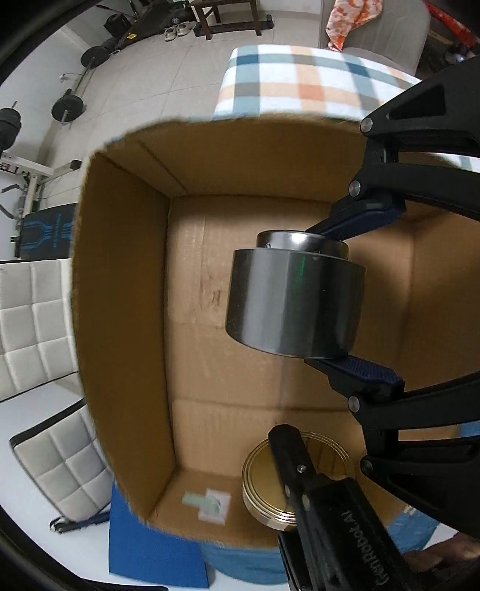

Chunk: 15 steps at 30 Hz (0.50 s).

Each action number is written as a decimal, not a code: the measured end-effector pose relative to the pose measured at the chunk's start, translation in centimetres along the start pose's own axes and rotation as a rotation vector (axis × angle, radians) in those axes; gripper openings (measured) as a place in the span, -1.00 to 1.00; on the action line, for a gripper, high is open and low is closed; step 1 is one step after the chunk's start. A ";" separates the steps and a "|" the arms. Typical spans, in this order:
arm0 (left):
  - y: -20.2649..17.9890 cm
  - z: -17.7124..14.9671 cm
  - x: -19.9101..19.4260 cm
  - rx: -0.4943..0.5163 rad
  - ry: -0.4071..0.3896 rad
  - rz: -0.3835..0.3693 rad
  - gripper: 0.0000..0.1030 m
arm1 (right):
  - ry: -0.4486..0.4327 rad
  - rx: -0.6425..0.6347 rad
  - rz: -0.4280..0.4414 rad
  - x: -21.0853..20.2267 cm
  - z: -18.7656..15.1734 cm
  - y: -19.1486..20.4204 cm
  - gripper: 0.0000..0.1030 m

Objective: Organize rigid objects
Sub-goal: 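Carry both into the box and open both tools to release them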

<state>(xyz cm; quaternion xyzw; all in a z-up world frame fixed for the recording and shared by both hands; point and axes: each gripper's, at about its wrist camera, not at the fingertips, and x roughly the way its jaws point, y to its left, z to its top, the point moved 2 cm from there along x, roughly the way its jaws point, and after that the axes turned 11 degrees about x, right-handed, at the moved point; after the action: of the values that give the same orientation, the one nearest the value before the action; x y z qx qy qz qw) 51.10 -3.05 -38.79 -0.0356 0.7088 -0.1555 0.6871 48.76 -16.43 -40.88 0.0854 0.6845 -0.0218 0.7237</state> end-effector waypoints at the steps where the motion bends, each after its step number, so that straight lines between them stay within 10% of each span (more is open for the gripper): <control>1: 0.2 0.5 0.7 -0.006 0.013 0.000 -0.50 | 0.011 -0.003 -0.006 0.7 0.4 0.0 0.17; 15: -0.3 1.3 4.4 -0.010 0.108 -0.027 -0.46 | 0.061 -0.042 -0.015 4.0 2.8 -0.1 0.20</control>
<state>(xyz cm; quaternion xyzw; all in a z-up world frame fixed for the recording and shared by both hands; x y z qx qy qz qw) 52.09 -4.72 -42.99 -0.0399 0.7450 -0.1629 0.6457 51.81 -16.62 -44.72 0.0655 0.7071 -0.0103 0.7040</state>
